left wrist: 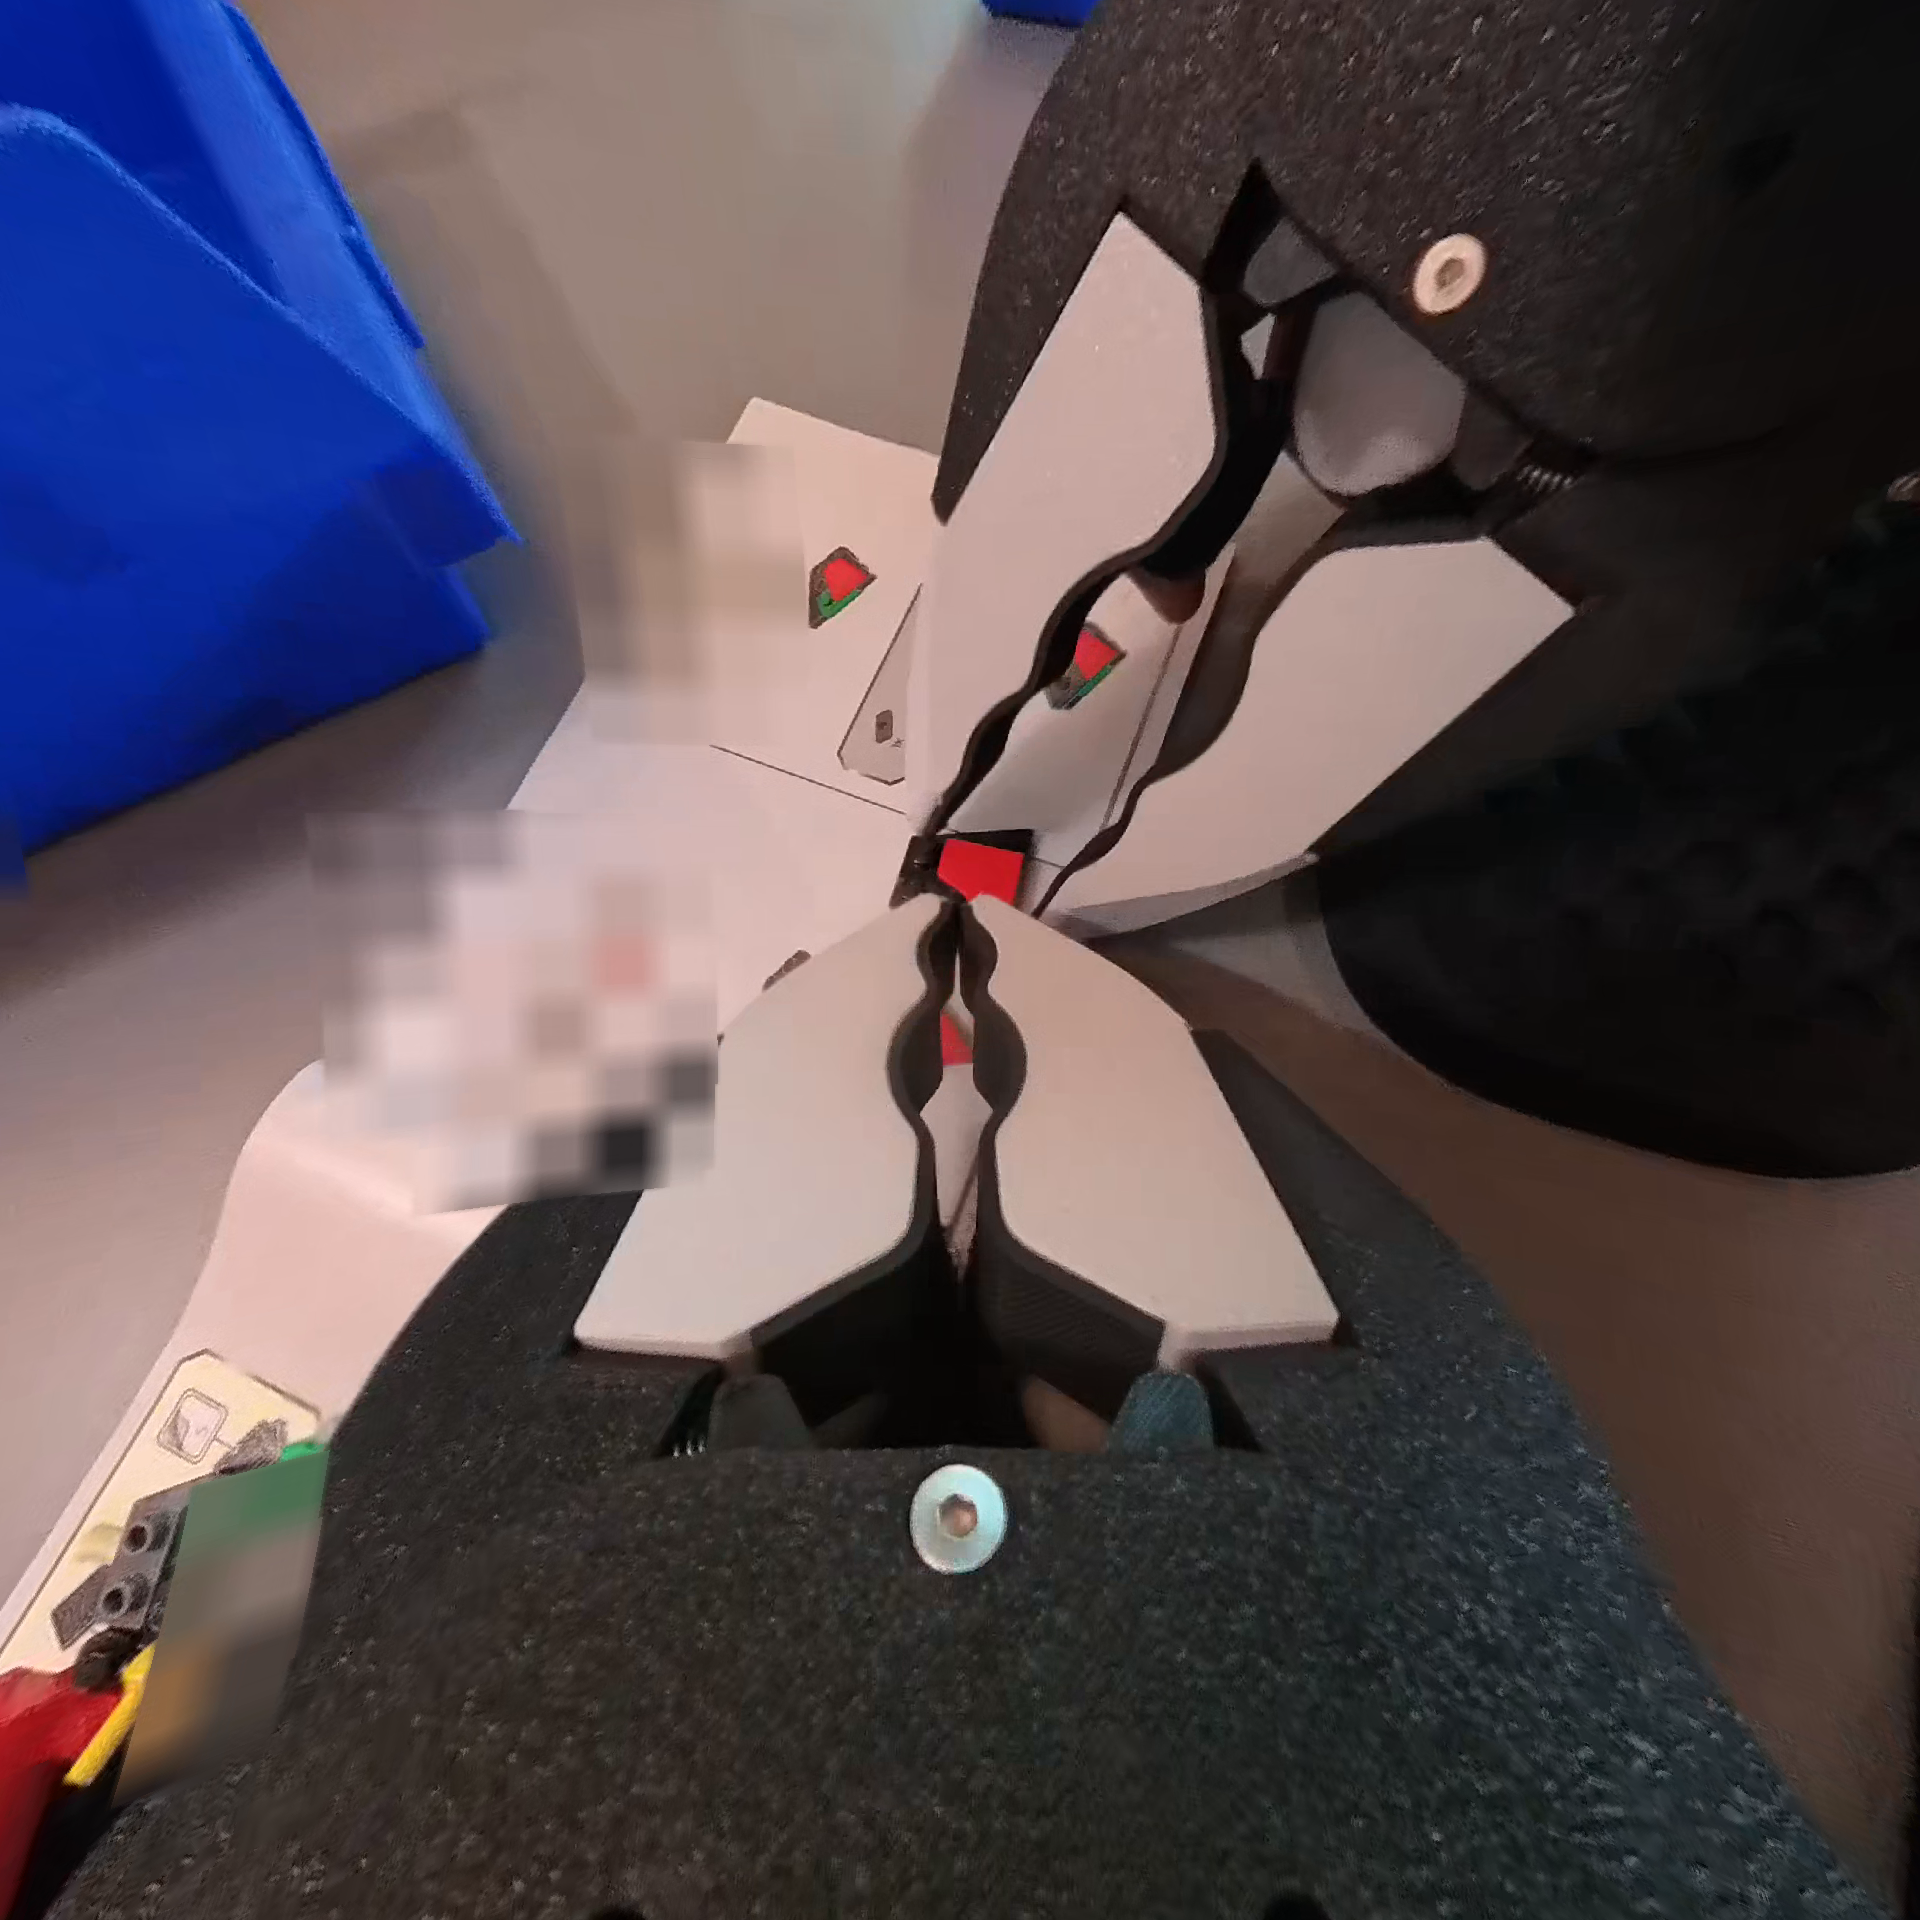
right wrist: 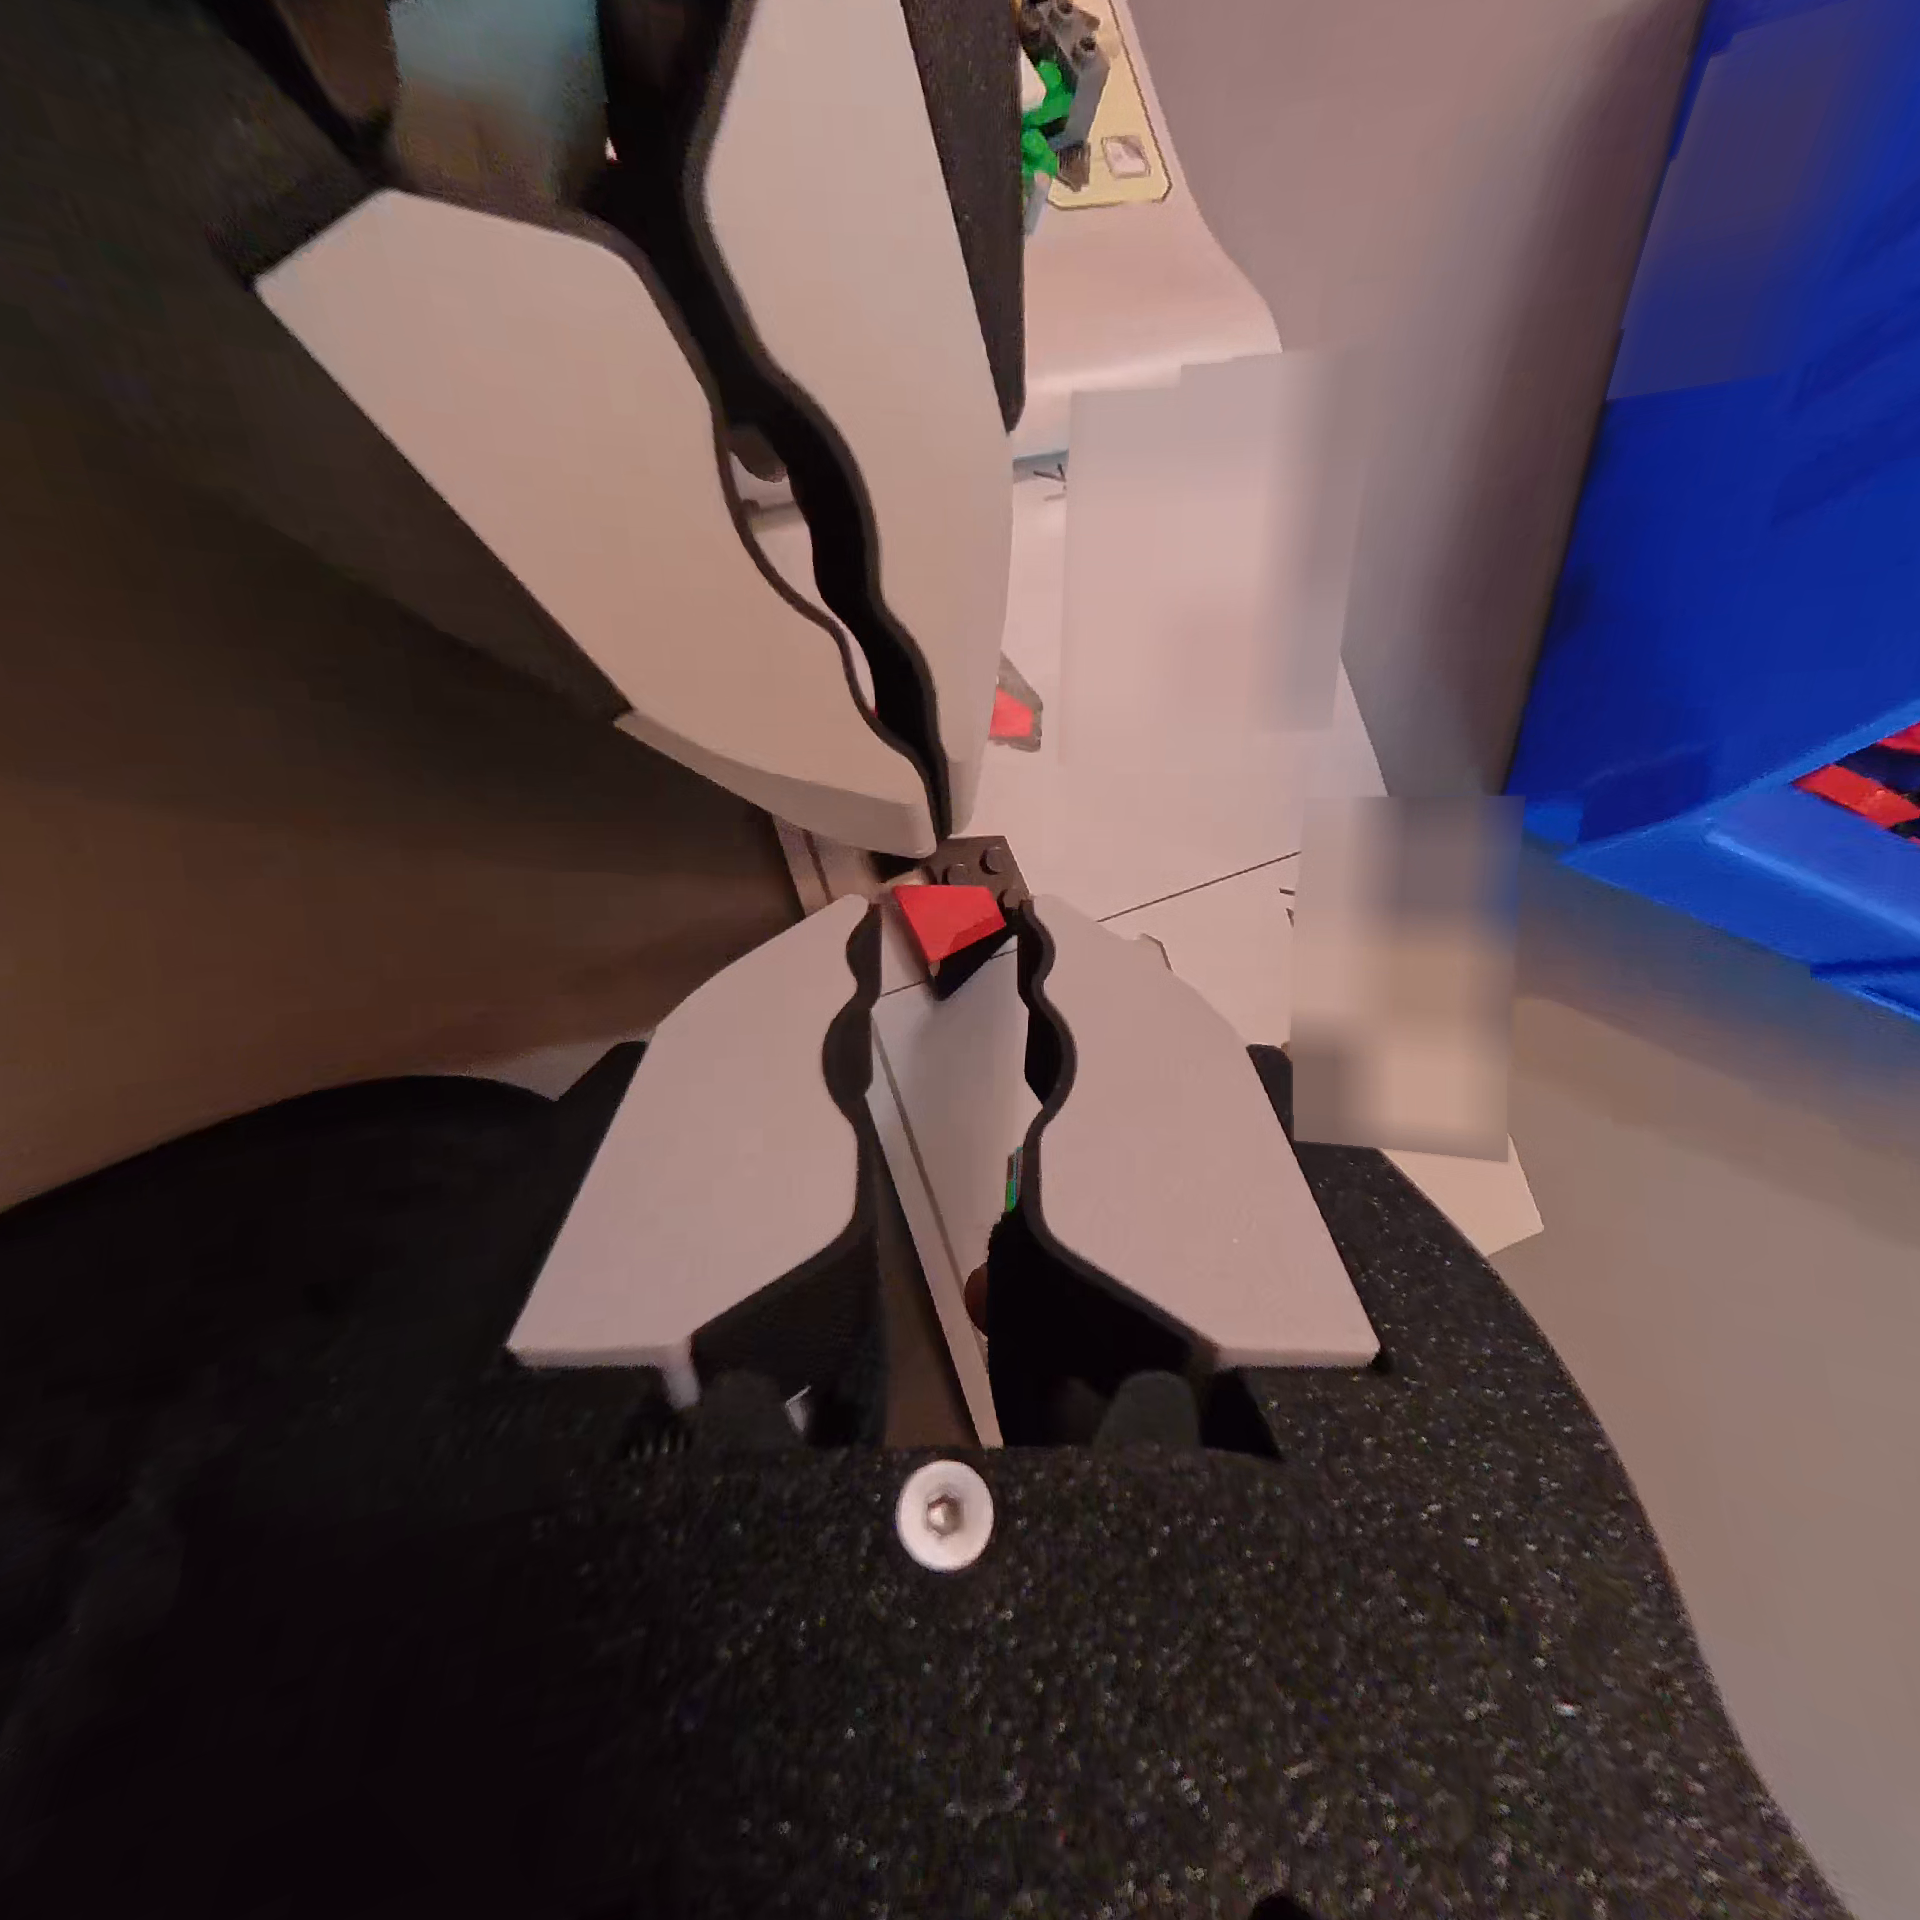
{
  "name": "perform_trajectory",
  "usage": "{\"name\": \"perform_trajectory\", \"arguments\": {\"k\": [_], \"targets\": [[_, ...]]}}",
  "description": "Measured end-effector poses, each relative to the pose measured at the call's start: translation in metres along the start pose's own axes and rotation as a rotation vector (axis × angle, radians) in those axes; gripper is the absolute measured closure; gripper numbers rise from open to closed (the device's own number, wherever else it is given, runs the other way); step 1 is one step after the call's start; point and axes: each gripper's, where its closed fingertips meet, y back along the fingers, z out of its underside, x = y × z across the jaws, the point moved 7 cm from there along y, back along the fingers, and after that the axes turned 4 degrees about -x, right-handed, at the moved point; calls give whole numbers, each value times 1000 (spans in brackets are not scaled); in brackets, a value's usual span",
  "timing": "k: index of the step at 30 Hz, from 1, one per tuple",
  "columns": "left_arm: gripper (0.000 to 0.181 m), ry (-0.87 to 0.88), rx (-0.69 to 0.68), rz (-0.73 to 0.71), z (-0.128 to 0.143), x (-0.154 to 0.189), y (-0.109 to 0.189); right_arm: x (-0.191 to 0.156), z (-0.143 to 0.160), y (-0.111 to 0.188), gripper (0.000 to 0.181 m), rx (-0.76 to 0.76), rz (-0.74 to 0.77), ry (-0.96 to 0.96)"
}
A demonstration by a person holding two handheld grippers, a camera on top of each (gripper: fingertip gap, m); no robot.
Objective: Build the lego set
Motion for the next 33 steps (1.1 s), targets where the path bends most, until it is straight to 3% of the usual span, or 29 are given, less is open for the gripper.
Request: {"name": "perform_trajectory", "arguments": {"k": [14, 24, 28, 32, 33], "targets": [[181, 115, -82, 109, 5, -3, -9, 1, 1, 0, 163, -3, -22, 38], [181, 127, -75, 127, 6, -4, -9, 20, 14, 0, 164, 124, -244, -328], [181, 126, -76, 119, 6, -3, -9, 30, 18, 8, 163, 132, -173, -301], [181, 140, -66, 122, 7, -4, -9, 38, 32, 17, 162, -31, -33, -135], [181, 141, -65, 122, 6, -4, -9, 38, 34, 17, 153, -54, -31, -108]]}}
